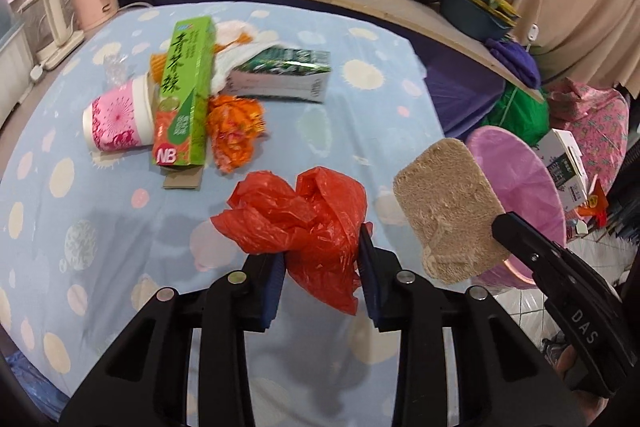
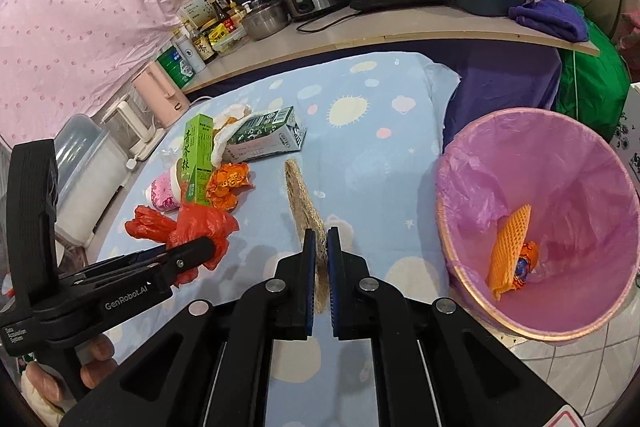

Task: Collect trash
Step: 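Carry the sponge pad and red bag over the pink bin and open both grippers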

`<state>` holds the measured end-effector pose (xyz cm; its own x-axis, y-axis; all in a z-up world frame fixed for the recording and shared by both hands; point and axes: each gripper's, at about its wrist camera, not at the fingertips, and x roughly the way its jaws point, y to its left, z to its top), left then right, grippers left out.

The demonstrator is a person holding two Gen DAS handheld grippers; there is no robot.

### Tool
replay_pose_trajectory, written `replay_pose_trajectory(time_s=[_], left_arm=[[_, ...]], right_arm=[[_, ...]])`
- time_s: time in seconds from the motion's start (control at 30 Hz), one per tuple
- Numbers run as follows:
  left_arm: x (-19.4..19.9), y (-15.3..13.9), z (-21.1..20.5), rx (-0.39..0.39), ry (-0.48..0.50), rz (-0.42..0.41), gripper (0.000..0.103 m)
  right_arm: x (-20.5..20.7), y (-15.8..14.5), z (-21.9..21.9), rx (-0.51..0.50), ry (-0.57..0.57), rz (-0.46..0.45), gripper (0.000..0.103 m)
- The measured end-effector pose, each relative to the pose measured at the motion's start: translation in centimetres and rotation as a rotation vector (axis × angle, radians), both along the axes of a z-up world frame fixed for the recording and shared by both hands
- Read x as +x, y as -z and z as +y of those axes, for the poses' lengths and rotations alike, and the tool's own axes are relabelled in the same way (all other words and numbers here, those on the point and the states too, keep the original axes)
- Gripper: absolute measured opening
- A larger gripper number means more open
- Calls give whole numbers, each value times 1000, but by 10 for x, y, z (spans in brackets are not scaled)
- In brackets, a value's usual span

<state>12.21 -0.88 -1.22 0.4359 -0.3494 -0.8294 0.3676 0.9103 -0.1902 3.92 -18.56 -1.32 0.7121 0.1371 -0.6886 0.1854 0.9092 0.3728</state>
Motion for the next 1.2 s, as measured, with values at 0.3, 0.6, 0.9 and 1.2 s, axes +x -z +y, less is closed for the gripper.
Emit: replay_pose_trajectory(time_s=[0.3,0.6,0.9,1.2], left_arm=[[-29,-19,-61,-6,133,-35,32],[-46,-27,-150,-14,300,-84,32],[-37,1,-219,44,366,-64,32],[-32,31,-252,127,382,-44,32]], right_arm=[[-44,-20,-60,-21,161,-64,6],[-88,-6,-146,-30,393,-44,6],[-86,26,-169,-20,438,17,6],[-78,48,-176,0,447,62,6]])
